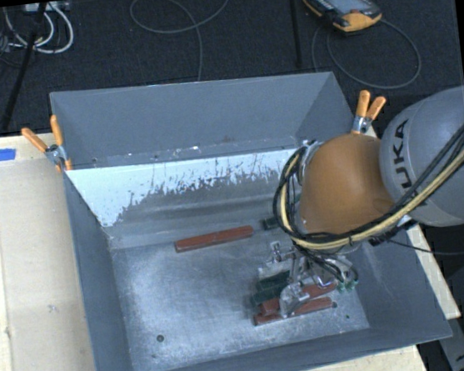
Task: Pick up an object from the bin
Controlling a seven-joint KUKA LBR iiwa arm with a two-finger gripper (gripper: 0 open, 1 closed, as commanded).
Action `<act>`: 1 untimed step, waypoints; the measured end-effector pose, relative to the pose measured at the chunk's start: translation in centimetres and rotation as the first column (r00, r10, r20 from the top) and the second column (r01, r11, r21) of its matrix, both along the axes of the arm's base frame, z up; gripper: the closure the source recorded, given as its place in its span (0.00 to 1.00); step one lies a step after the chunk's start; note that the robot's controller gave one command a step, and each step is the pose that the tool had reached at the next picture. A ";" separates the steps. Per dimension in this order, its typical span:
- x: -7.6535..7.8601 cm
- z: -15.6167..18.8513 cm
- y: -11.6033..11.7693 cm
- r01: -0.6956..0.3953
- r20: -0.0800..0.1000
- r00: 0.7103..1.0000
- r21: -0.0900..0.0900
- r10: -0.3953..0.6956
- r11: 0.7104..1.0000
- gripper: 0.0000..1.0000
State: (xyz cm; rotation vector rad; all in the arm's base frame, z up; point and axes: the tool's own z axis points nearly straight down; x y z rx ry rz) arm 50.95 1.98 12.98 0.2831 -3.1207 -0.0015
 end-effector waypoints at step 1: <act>-0.1 16.0 -2.0 -0.037 0.010 0.999 0.000 0.037 0.999 1.00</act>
Offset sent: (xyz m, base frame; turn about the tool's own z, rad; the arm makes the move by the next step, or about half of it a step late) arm 0.0000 0.0000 0.0000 0.0000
